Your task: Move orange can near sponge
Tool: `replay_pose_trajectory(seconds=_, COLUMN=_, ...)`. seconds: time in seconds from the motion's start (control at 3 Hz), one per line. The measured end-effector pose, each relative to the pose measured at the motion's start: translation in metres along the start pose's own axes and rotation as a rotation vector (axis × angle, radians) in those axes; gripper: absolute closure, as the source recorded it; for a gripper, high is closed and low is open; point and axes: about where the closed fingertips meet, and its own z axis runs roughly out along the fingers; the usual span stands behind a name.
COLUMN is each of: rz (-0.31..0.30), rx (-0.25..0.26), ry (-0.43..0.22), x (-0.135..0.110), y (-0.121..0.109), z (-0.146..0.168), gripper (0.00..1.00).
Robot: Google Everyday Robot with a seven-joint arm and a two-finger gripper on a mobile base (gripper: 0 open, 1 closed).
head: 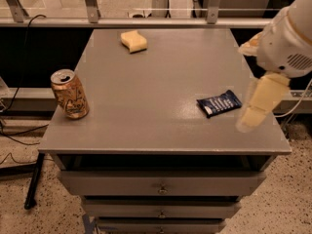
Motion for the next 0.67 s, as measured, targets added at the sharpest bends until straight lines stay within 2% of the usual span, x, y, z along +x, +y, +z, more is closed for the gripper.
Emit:
replay_pose_trajectory(seconds=0.33, rz=-0.064, rx=-0.057, ry=-0.187, x=-0.076, y=0.001, z=0.048, gripper=0.00)
replay_pose_trajectory(seconds=0.67, rz=-0.120, rx=-0.143, ry=-0.389, x=-0.160, y=0.013, z=0.090, gripper=0.00)
